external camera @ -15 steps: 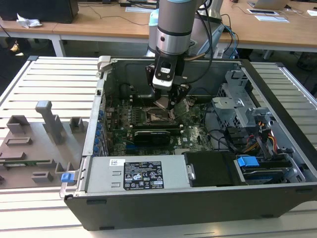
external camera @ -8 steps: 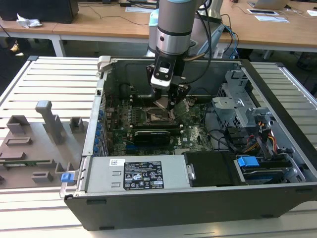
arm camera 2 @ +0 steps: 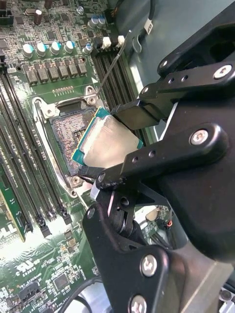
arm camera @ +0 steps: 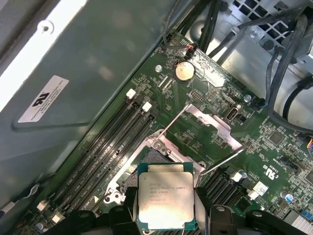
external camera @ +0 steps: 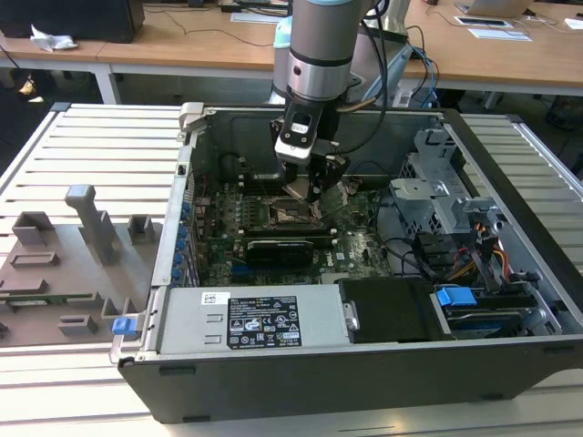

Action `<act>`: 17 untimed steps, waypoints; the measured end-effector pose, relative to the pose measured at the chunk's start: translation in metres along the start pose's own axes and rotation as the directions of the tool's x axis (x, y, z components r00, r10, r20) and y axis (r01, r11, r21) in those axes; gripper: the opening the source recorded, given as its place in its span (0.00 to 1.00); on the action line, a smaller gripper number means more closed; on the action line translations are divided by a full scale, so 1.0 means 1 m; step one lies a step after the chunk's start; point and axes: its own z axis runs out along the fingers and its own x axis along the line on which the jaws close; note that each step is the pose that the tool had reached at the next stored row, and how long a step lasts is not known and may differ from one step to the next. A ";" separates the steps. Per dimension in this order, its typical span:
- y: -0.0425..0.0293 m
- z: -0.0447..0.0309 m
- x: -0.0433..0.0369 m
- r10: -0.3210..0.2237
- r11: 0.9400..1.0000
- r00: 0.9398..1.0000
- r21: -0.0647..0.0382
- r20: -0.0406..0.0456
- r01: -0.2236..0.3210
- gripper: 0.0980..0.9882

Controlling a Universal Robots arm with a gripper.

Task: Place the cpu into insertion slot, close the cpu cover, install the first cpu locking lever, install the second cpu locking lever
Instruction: 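Place the cpu into insertion slot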

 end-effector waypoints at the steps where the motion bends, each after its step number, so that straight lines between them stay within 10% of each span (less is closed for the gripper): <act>1: 0.0000 0.0000 0.0000 0.004 1.000 1.000 0.000 0.000 -0.004 0.50; 17: 0.0000 0.0004 0.0000 0.074 0.997 0.997 -0.001 0.000 -0.074 0.50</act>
